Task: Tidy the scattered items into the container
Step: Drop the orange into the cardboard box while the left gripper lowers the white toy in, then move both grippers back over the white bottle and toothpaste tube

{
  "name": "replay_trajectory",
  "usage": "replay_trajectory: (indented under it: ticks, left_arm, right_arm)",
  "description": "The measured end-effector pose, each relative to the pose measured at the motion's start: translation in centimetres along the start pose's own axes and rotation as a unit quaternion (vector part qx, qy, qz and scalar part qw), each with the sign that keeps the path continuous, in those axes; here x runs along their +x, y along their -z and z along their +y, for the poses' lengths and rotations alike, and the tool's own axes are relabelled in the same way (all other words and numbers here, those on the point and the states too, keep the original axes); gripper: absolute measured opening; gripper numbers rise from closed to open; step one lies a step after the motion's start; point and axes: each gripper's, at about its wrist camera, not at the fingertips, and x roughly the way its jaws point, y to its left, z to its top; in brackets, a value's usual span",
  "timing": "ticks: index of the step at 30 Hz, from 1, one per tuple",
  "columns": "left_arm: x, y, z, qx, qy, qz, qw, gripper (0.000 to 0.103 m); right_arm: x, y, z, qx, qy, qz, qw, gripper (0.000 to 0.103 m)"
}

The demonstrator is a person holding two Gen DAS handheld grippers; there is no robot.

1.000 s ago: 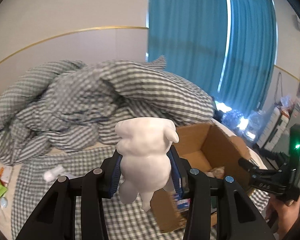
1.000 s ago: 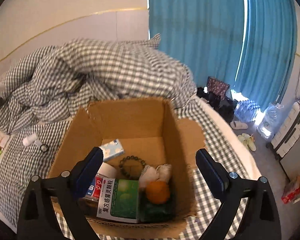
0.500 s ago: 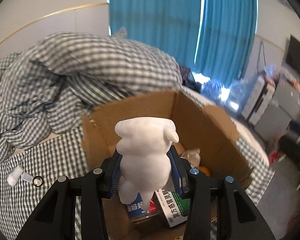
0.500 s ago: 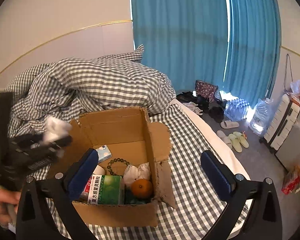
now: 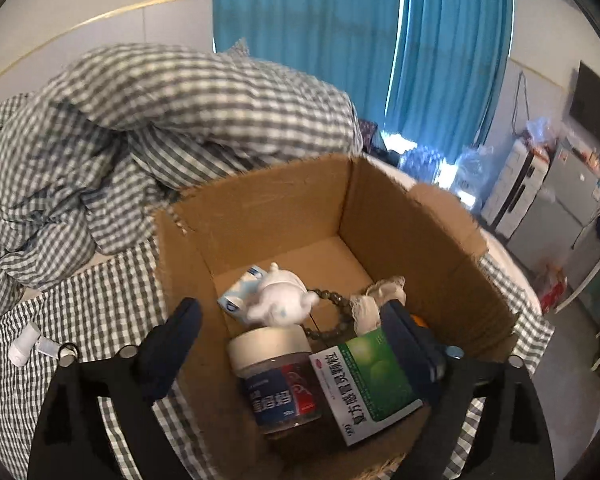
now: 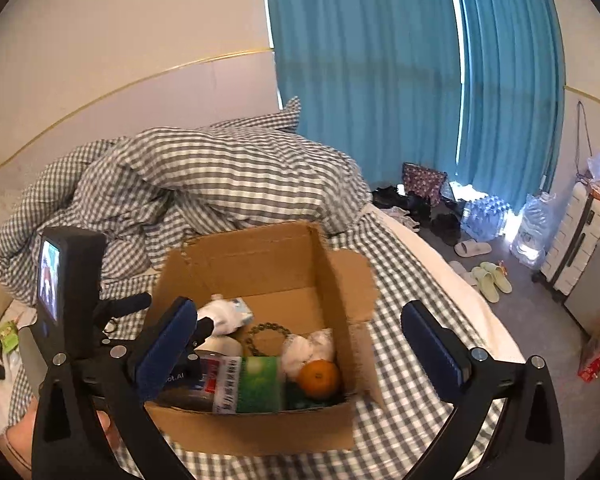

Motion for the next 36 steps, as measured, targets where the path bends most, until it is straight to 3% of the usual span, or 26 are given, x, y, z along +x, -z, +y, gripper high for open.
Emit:
replay_trajectory:
  ticks: [4,10,15,19,24,29,36]
  left_arm:
    - [-3.2,0.3,3.5,-0.017,-0.009,-0.027,0.9994,0.103]
    - [-8.7,2.4,13.4,-0.073,-0.054,-0.057,0.9942,0.103]
    - [-12.7,5.1,21.1,-0.089,-0.118,-0.069,0.9865,0.103]
    - [-16.0,7.8,26.6,-0.110,-0.161,-0.079,0.9777,0.103]
    - [-17.9,11.8,31.4,-0.120,-0.222,-0.070,0.9650,0.103]
    - [-17.2,14.7,34.9,-0.166,-0.217,-0.058,0.9603,0.103]
    - [-14.1,15.6,37.9,-0.178,-0.189,-0.055,0.9641,0.103]
  right_arm:
    - [-0.3,-0.4,2.7,-0.006,-0.022,-0.013,1.000,0.103]
    - [0.0,-1.2,10.2,-0.072,-0.089,-0.010,0.993,0.103]
    - [-0.3,-0.4,18.8,-0.149,-0.166,-0.013,0.975,0.103]
    - [1.6,0.4,24.0,-0.170,-0.215,0.008,0.962,0.103]
    - [4.2,2.0,28.3,-0.198,-0.242,0.030,0.949,0.103]
    - [6.6,3.7,30.4,-0.212,-0.253,0.055,0.943,0.103]
    - [11.0,5.3,32.0,-0.208,-0.263,0.098,0.937,0.103]
